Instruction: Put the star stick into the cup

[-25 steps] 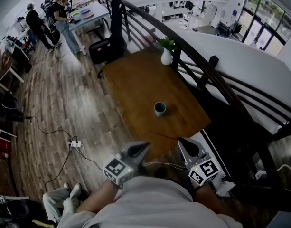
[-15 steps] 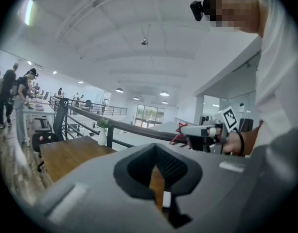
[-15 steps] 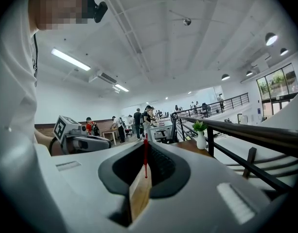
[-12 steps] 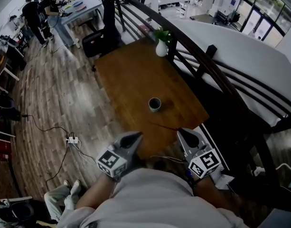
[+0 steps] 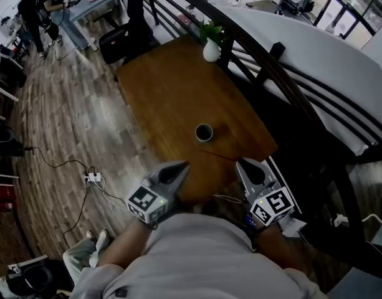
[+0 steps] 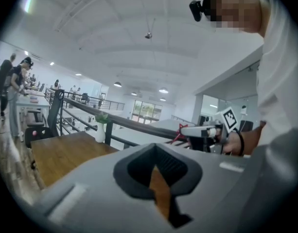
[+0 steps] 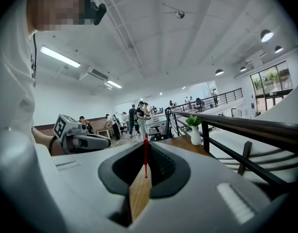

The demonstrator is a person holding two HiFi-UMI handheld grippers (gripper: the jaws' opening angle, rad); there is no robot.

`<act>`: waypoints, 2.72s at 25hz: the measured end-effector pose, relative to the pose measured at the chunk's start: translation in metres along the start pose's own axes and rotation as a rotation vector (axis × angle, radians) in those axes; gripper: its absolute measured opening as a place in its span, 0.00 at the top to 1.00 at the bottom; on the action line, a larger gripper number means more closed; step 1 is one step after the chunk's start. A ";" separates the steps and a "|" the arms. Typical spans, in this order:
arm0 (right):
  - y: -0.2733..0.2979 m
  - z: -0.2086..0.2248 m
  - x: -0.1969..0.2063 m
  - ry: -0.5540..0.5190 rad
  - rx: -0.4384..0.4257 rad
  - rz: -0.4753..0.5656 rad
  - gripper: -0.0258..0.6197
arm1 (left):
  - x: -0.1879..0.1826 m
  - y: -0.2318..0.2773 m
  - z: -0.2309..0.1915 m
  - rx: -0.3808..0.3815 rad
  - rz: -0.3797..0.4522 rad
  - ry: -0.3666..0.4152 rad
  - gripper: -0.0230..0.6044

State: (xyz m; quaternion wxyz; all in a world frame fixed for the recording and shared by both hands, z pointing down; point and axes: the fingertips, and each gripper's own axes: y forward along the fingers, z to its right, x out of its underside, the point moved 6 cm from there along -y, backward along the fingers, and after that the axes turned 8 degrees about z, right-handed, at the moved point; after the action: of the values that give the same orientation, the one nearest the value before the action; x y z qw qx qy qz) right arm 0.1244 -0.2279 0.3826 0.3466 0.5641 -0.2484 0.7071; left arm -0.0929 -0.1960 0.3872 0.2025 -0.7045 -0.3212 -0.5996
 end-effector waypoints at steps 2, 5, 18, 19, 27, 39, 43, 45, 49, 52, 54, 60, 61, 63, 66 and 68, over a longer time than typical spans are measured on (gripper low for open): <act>0.009 0.008 0.003 0.004 0.015 -0.006 0.92 | 0.003 0.008 -0.012 0.009 -0.011 -0.010 0.96; 0.021 0.017 0.006 0.011 0.040 -0.012 0.92 | 0.006 0.016 -0.030 0.029 -0.026 -0.018 0.96; 0.078 0.065 0.040 -0.045 0.148 -0.061 0.92 | 0.039 0.051 -0.106 0.075 -0.100 -0.062 0.96; 0.081 0.068 0.044 -0.042 0.153 -0.067 0.92 | 0.043 0.053 -0.110 0.076 -0.103 -0.063 0.96; 0.110 0.091 0.084 -0.017 0.152 -0.134 0.92 | 0.071 0.073 -0.138 0.091 -0.137 -0.083 0.96; 0.132 0.113 0.142 0.008 0.137 -0.195 0.92 | 0.115 0.100 -0.154 0.110 -0.176 -0.115 0.96; 0.142 0.118 0.159 0.043 0.140 -0.205 0.92 | 0.134 0.104 -0.165 0.111 -0.215 -0.075 0.96; 0.147 0.120 0.167 0.055 0.144 -0.206 0.92 | 0.143 0.105 -0.171 0.107 -0.226 -0.083 0.96; 0.147 0.122 0.178 0.065 0.148 -0.205 0.92 | 0.154 0.108 -0.169 0.103 -0.255 -0.066 0.96; 0.148 0.123 0.180 0.065 0.144 -0.208 0.92 | 0.157 0.111 -0.165 0.119 -0.257 -0.060 0.96; 0.150 0.125 0.181 0.063 0.142 -0.210 0.92 | 0.161 0.112 -0.164 0.134 -0.252 -0.055 0.96; 0.149 0.126 0.183 0.042 0.157 -0.214 0.92 | 0.157 0.110 -0.161 0.149 -0.249 -0.069 0.96; 0.148 0.127 0.184 0.044 0.156 -0.217 0.92 | 0.156 0.109 -0.161 0.151 -0.248 -0.069 0.96; 0.147 0.127 0.185 0.050 0.155 -0.219 0.91 | 0.155 0.108 -0.160 0.146 -0.245 -0.074 0.96; 0.145 0.128 0.184 0.054 0.150 -0.214 0.88 | 0.154 0.108 -0.159 0.136 -0.240 -0.078 0.96; 0.144 0.128 0.184 0.051 0.141 -0.217 0.87 | 0.154 0.107 -0.157 0.138 -0.237 -0.076 0.96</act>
State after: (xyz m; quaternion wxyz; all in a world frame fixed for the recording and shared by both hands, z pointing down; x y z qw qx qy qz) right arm 0.0707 -0.3753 0.5977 0.3869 0.5924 -0.1263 0.6953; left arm -0.1190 -0.3452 0.5788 0.1659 -0.6680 -0.4503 -0.5688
